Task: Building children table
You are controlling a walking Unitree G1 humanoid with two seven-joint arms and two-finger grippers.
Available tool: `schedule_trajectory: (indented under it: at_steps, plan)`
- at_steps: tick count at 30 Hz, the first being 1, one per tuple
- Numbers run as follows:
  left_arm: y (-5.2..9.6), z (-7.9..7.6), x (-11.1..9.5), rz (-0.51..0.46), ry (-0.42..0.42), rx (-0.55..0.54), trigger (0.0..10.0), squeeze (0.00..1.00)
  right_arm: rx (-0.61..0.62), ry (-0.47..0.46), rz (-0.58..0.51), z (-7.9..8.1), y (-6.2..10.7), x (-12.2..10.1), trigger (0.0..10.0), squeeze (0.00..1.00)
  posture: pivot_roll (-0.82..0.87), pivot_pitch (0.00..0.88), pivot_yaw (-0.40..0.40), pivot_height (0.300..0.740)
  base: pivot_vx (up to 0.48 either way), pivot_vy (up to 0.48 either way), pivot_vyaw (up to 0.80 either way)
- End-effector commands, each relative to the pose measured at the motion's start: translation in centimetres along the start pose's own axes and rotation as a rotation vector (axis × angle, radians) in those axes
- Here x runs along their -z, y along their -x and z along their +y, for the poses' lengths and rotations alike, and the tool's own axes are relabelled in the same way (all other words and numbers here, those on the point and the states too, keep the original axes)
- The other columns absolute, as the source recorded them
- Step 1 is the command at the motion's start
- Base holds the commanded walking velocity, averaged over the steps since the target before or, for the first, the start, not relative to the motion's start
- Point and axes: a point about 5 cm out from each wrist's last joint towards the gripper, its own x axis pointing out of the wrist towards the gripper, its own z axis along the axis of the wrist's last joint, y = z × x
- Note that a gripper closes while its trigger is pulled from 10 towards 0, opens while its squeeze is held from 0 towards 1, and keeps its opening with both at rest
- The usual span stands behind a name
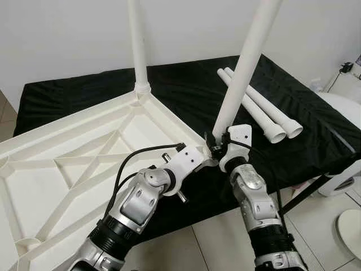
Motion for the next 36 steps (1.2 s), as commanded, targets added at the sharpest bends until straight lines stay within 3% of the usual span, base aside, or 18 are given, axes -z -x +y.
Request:
schedule_trajectory:
  at_steps: [1, 6, 14, 15, 16, 29, 35, 36]
  plan:
    - [0.0, -0.5, -1.8, -0.074, -0.055, -0.004, 10.0, 0.0, 0.061, -0.009, 0.005, 0.4, 0.2, 0.1, 10.0, 0.0, -0.08, 0.092, 0.004, 0.74, 0.0, 0.0, 0.0]
    - [0.0, -0.5, -1.8, -0.074, -0.053, -0.006, 10.0, 0.0, 0.16, 0.013, 0.013, 0.4, 0.4, 0.1, 10.0, 0.0, -0.08, 0.086, -0.001, 0.74, 0.0, 0.0, 0.0]
    - [0.1, -0.5, -1.7, -0.074, -0.054, -0.009, 10.0, 0.0, 0.18, 0.008, 0.029, 0.4, 0.6, 0.2, 10.0, 0.0, -0.08, 0.081, -0.003, 0.74, 0.0, 0.0, 0.0]
    - [0.1, -0.5, -1.7, -0.074, -0.054, -0.01, 10.0, 0.0, 0.173, 0.005, 0.031, 0.4, 0.6, 0.2, 10.0, 0.24, -0.08, 0.079, -0.005, 0.74, 0.0, 0.0, 0.0]
    - [0.1, -0.5, -1.7, -0.075, -0.055, -0.01, 10.0, 0.0, 0.171, 0.006, 0.025, 0.3, 0.5, 0.1, 10.0, 1.0, -0.08, 0.078, -0.004, 0.74, 0.0, 0.0, 0.0]
    - [0.0, -0.5, -1.8, -0.078, -0.058, -0.007, 10.0, 0.0, 0.116, 0.027, -0.004, -1.2, 0.4, -0.7, 10.0, 1.0, -0.09, 0.076, 0.0, 0.74, 0.0, 0.0, 0.0]
    - [0.0, -0.5, -1.8, -0.077, -0.058, -0.007, 10.0, 0.0, -0.011, 0.015, 0.018, -1.7, 0.2, -0.6, 10.0, 0.99, -0.09, 0.082, 0.003, 0.74, 0.0, 0.0, 0.0]
    - [0.0, -0.4, -1.8, -0.077, -0.058, -0.007, 10.0, 0.0, -0.116, -0.007, 0.037, -1.7, 0.2, -0.4, 10.0, 0.0, -0.09, 0.083, 0.004, 0.74, 0.0, 0.0, 0.0]
